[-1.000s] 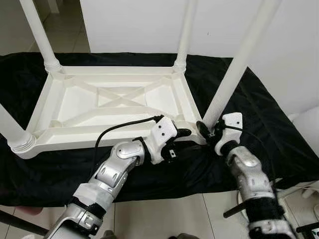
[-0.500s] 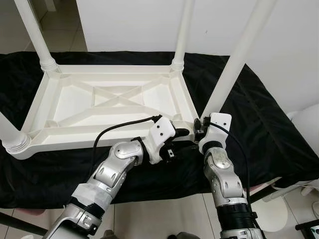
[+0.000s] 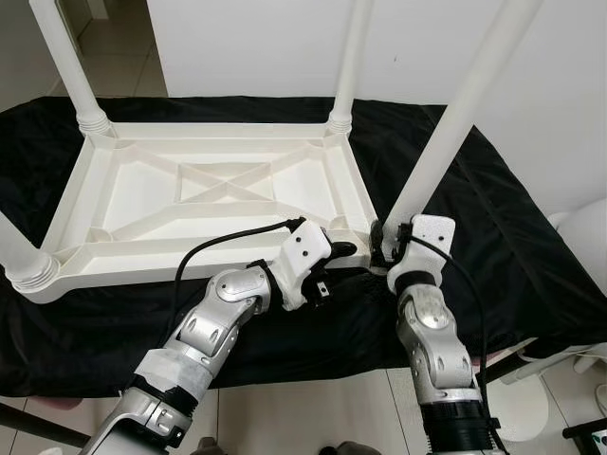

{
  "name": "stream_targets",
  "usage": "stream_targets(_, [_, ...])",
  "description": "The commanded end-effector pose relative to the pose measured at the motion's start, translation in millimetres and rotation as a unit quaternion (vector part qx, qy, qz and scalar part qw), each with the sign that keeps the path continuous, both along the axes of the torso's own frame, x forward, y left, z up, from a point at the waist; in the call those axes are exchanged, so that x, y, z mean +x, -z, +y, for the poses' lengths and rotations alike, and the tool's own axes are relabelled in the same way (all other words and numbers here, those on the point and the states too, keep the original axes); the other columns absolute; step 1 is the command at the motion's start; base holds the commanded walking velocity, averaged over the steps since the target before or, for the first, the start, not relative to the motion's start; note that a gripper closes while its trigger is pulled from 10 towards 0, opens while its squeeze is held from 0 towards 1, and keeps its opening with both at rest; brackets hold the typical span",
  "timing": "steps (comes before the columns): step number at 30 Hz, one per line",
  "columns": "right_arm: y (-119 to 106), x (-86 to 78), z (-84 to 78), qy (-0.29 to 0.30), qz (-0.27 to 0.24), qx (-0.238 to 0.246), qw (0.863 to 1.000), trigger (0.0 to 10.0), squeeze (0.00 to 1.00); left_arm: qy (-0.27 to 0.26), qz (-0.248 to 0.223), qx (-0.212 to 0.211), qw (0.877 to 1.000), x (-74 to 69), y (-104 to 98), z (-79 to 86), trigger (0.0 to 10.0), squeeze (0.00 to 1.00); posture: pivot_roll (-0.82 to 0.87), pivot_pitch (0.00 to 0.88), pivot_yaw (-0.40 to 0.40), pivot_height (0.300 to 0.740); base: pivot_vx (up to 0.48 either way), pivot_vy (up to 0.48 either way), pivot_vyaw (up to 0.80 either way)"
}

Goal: Building children table

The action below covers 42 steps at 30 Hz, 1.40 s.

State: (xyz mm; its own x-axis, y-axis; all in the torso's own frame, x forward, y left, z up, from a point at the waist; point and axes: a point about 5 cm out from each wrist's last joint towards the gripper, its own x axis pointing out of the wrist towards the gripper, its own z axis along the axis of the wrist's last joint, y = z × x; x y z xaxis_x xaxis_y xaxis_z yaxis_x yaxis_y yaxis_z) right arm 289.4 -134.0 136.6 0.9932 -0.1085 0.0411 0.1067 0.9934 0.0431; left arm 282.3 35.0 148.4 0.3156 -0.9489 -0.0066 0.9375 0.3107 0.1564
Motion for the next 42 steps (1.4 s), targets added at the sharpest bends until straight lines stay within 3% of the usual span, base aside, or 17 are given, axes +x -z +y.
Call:
stream_targets(1, [1.2, -2.5, 8.0, -0.006, 0.003, 0.02, 1.0, 10.0, 1.0, 0.019, 0.005, 0.007, 1.0, -2.9, 3.3, 0.4, 10.0, 0.0, 0.0, 0.0, -0.051, 0.74, 0.0, 0.0, 0.0])
stream_targets(2, [2.7, -4.7, 6.7, -0.031, 0.003, 0.019, 0.999, 10.0, 0.92, 0.019, 0.005, 0.007, 1.0, -3.6, 3.4, 0.7, 10.0, 0.0, 0.01, 0.0, -0.053, 0.74, 0.0, 0.0, 0.0])
stream_targets(3, [4.6, -6.6, 2.5, -0.069, 0.001, 0.011, 0.998, 10.0, 0.0, 0.02, 0.005, 0.008, 1.0, -4.7, 3.7, 1.2, 10.0, 0.0, 0.01, 0.0, -0.053, 0.74, 0.0, 0.0, 0.0])
stream_targets(5, [7.3, -8.3, -7.2, -0.136, -0.003, -0.012, 0.991, 10.0, 0.0, 0.023, 0.004, 0.011, 1.0, -6.2, 4.4, 1.6, 10.0, 0.0, 0.01, 0.0, -0.051, 0.74, 0.0, 0.0, 0.0])
stream_targets(10, [8.6, -7.7, -15.4, -0.171, -0.001, -0.027, 0.985, 10.0, 0.0, 0.025, 0.003, 0.013, 1.0, -6.7, 4.5, 1.4, 10.0, 0.0, 0.01, 0.0, -0.051, 0.74, 0.0, 0.0, 0.0])
stream_targets(13, [8.8, 2.6, -40.5, -0.23, 0.009, -0.071, 0.97, 10.0, 0.0, 0.027, 0.0, 0.013, 1.0, -6.1, 3.4, 0.2, 10.0, 0.0, 0.02, 0.0, -0.053, 0.74, 0.0, 0.0, 0.0])
stream_targets(15, [8.7, 5.0, -45.0, -0.238, 0.012, -0.074, 0.968, 10.0, 0.0, 0.027, 0.0, 0.012, 1.0, -5.9, 3.1, 0.0, 10.0, 0.0, 0.02, 0.0, -0.053, 0.74, 0.0, 0.0, 0.0])
stream_targets(21, [8.5, 12.6, -48.6, -0.274, 0.02, -0.094, 0.957, 10.0, 0.0, 0.026, -0.001, 0.012, 1.0, -5.9, 3.0, -0.4, 10.0, 0.0, 0.02, 0.0, -0.056, 0.74, 0.0, 0.0, 0.0])
stream_targets(25, [8.8, 20.0, -46.3, -0.31, 0.028, -0.101, 0.945, 10.0, 0.0, 0.026, -0.002, 0.012, 1.0, -6.5, 3.1, -0.2, 10.0, 0.0, 0.03, 0.0, -0.056, 0.74, 0.0, 0.0, 0.0])
stream_targets(27, [10.8, 27.9, -41.2, -0.343, 0.035, -0.108, 0.932, 10.0, 0.0, 0.025, -0.003, 0.013, 1.0, -6.0, 2.9, 0.0, 10.0, 0.0, 0.03, 0.0, -0.056, 0.74, 0.0, 0.0, 0.0])
stream_targets(30, [12.0, 31.0, -39.2, -0.354, 0.038, -0.111, 0.928, 10.0, 0.0, 0.025, -0.003, 0.014, 1.0, -5.4, 2.6, 0.1, 10.0, 0.0, 0.04, 0.0, -0.055, 0.74, 0.0, 0.0, 0.0])
stream_targets(31, [13.4, 34.6, -37.7, -0.362, 0.041, -0.112, 0.924, 6.7, 0.0, 0.024, -0.004, 0.013, 1.0, -4.9, 1.9, 0.2, 10.0, 0.0, 0.04, 0.0, -0.054, 0.74, 0.0, 0.0, 0.0])
stream_targets(33, [13.4, 34.6, -37.7, -0.362, 0.041, -0.112, 0.924, 6.7, 0.0, 0.024, -0.004, 0.013, 1.0, -4.9, 1.9, 0.2, 10.0, 0.0, 0.04, 0.0, -0.054, 0.74, 0.0, 0.0, 0.0])
stream_targets(34, [14.8, 36.8, -36.6, -0.368, 0.045, -0.112, 0.922, 2.5, 0.0, 0.024, -0.005, 0.013, 1.0, -4.5, 1.4, 0.0, 10.0, 0.0, 0.04, 0.0, -0.053, 0.74, 0.0, 0.0, 0.0])
stream_targets(35, [17.1, 38.2, -36.4, -0.371, 0.051, -0.108, 0.921, 0.0, 0.0, 0.024, -0.006, 0.013, 1.0, -4.4, 1.1, 0.1, 10.0, 0.0, 0.04, 0.0, -0.054, 0.74, 0.0, 0.0, 0.0])
stream_targets(42, [27.3, 32.1, -41.2, -0.374, 0.065, -0.087, 0.921, 0.0, 0.0, 0.024, -0.006, 0.013, 1.0, -4.5, 1.1, 0.5, 10.0, 0.0, 0.04, 0.0, -0.052, 0.74, 0.0, 0.0, 0.0])
